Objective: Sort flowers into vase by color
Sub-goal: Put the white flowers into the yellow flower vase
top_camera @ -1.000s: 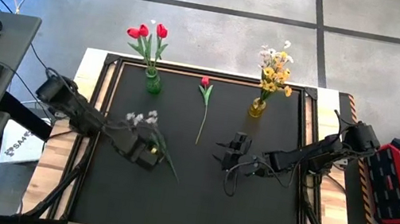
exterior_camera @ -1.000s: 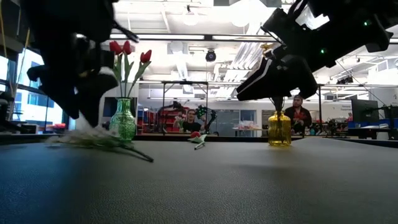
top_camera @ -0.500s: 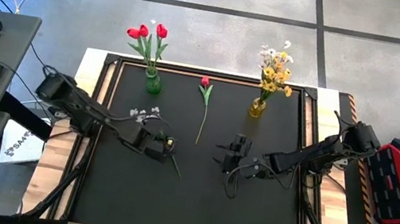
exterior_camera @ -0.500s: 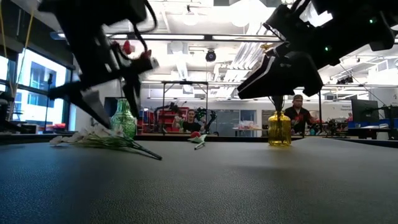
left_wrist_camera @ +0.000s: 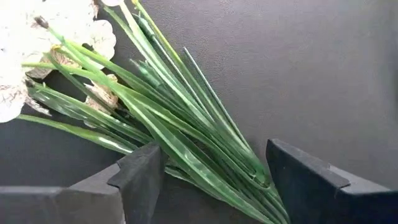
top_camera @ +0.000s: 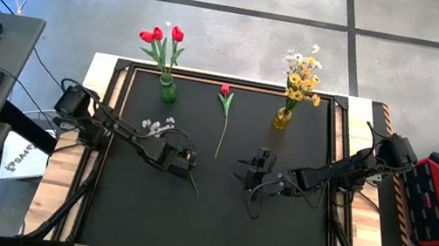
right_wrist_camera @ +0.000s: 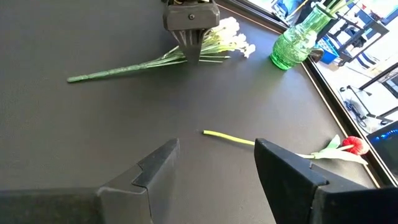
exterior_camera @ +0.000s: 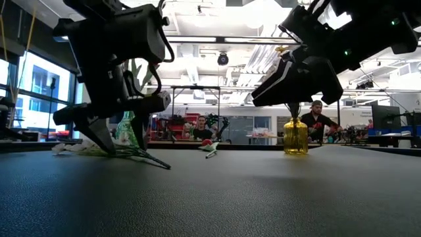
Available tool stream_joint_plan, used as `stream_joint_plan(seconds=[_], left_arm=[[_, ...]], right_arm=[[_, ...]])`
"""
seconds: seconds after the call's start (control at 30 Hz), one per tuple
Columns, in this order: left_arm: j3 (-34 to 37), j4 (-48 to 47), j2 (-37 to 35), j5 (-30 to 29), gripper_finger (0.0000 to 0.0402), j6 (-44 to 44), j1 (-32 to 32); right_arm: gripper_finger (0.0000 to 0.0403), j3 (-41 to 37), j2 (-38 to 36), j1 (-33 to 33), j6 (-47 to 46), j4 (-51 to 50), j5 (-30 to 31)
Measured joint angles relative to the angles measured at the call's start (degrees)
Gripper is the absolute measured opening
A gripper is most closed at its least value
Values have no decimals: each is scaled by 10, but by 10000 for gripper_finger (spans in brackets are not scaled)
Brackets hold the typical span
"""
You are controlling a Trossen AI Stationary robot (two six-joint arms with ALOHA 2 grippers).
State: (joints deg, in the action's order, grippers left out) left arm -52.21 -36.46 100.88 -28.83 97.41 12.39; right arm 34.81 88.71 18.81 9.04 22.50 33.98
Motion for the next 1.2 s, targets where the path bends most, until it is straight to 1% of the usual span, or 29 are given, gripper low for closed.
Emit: stream_joint_plan(seconds=[0.07, 0.17, 0.33, 0.43, 0.53, 0.57, 0.63, 0.73, 0.83, 0.93, 1.03, 1.1, 1.2], left_arm=[[1, -1, -6, 6, 250, -11, 0], [2, -3, -11, 17, 211, -38, 0], [0, -3, -12, 40, 122, -93, 0], [-12, -3, -12, 65, 67, -144, 1], [-33, -11, -18, 67, 17, -182, 9], [-40, -10, -24, 60, 9, -193, 12], [-48, -9, -39, 45, 8, -209, 18], [-48, 2, -69, 12, 5, -228, 30], [-39, 37, -104, -33, 3, -268, 41], [-15, 115, -133, -57, 1, -329, 43], [35, 263, -155, -57, 1, -422, 33], [79, 382, -163, -37, 1, -491, 20], [146, 571, -162, 13, 1, -577, -5]], right_arm=[[197, 0, 0, 0, 0, 0, 0], [197, 0, 0, 0, 0, 0, 0], [197, 0, 0, 0, -2, 0, 0], [197, 0, 0, 0, -1, 0, 1], [197, 0, -1, 4, 0, -14, 21], [197, 0, -3, 7, 0, -29, 29], [197, 0, -12, 15, -2, -65, 30], [197, 0, -29, 29, -17, -120, 12], [197, 0, -44, 47, -40, -168, -2], [197, 0, -53, 64, -67, -190, -5], [197, 0, -55, 82, -87, -183, -6], [197, 0, -55, 93, -106, -178, -6], [197, 0, -55, 110, -149, -172, -2]])
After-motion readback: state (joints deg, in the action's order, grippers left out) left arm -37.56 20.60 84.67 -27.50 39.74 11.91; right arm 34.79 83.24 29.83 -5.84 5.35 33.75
